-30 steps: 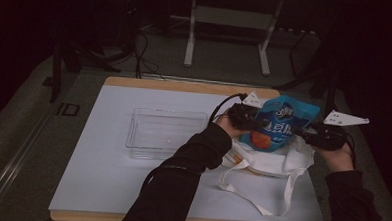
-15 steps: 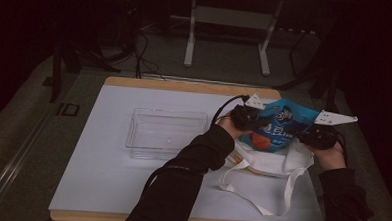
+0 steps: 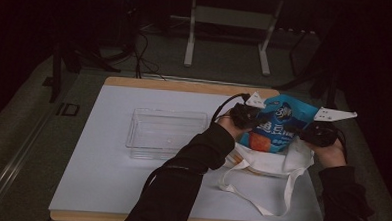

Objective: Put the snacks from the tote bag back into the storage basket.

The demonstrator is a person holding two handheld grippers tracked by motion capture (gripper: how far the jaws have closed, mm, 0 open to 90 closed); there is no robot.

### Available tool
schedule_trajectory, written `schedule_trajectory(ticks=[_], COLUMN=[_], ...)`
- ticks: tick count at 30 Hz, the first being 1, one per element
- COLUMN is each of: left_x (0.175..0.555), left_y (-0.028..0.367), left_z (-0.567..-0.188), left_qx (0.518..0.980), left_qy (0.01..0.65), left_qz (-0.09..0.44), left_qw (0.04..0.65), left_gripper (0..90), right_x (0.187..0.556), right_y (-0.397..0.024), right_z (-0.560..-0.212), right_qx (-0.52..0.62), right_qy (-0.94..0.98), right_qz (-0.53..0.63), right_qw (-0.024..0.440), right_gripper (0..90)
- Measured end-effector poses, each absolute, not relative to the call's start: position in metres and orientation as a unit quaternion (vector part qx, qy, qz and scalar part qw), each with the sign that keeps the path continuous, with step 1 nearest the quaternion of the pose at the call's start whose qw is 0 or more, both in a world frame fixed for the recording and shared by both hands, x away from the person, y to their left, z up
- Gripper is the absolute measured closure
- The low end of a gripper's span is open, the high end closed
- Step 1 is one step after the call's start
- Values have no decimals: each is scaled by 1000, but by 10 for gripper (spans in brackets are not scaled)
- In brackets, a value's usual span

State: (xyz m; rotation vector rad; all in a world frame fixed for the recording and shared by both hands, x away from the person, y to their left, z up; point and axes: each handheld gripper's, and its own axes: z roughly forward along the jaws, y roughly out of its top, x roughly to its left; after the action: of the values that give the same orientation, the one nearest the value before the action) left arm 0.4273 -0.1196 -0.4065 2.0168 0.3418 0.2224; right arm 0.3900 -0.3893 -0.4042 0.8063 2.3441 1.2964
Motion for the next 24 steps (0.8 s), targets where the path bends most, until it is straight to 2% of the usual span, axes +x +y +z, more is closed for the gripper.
schedule_trajectory(ticks=[24], left_x=[414], left_y=[-82], left_z=[-346], left_qx=[830], left_qy=[92], left_qz=[63], left_qw=[547], left_gripper=[900], right_x=[370], right_y=[-371], right_z=[-343], right_qx=[219], right_qy=[829], right_qz=[482], right_qw=[181], right_gripper=[868])
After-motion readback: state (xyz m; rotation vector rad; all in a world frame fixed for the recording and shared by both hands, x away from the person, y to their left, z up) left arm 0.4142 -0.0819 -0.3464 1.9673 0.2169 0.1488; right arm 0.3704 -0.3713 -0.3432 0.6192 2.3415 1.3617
